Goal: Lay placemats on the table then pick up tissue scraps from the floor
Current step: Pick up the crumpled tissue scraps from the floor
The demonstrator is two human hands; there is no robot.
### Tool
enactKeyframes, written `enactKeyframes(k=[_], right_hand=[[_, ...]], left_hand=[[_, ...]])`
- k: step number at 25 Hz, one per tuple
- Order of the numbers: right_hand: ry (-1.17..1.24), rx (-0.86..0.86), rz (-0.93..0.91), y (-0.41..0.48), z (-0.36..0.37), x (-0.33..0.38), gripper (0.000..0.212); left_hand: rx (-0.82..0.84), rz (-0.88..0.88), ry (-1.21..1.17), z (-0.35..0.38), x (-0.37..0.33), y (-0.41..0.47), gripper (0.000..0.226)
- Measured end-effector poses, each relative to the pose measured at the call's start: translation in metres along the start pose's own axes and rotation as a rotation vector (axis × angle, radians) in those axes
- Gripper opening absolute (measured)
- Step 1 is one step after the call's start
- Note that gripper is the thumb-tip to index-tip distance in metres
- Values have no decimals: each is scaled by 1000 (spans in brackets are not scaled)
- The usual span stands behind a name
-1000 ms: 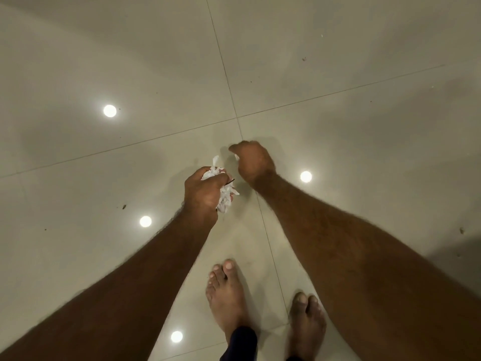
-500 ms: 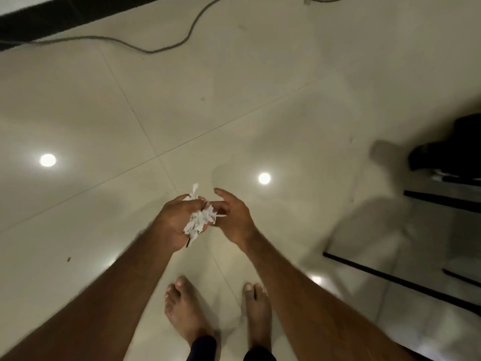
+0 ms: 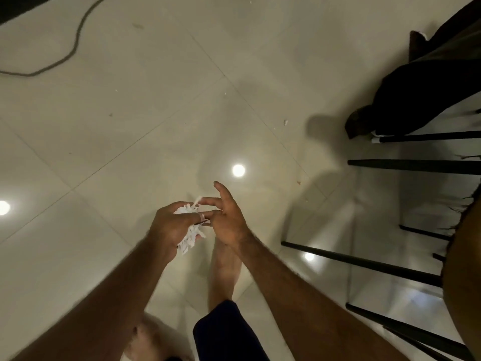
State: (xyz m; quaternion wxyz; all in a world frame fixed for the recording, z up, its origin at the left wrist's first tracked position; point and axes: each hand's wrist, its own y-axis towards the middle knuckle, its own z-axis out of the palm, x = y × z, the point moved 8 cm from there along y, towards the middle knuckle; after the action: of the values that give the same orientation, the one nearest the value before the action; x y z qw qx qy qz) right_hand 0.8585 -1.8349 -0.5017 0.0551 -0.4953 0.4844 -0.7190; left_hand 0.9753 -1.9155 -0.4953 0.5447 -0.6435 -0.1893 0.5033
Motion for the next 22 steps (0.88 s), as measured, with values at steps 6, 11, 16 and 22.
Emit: enactKeyframes(k=[6, 11, 16, 22], right_hand=[[-678, -489, 37, 86, -182, 23, 55], [-1081, -753, 237, 132, -311, -3, 47], [-1122, -824, 33, 136, -302, -17, 44], [-979, -863, 67, 140, -308, -9, 30]], left_hand=[[32, 11, -4, 52, 9, 45, 14], [29, 57, -38, 76, 6, 97, 16], [-2, 40, -54, 80, 1, 123, 14], [-73, 8, -78, 79, -1, 135, 14]])
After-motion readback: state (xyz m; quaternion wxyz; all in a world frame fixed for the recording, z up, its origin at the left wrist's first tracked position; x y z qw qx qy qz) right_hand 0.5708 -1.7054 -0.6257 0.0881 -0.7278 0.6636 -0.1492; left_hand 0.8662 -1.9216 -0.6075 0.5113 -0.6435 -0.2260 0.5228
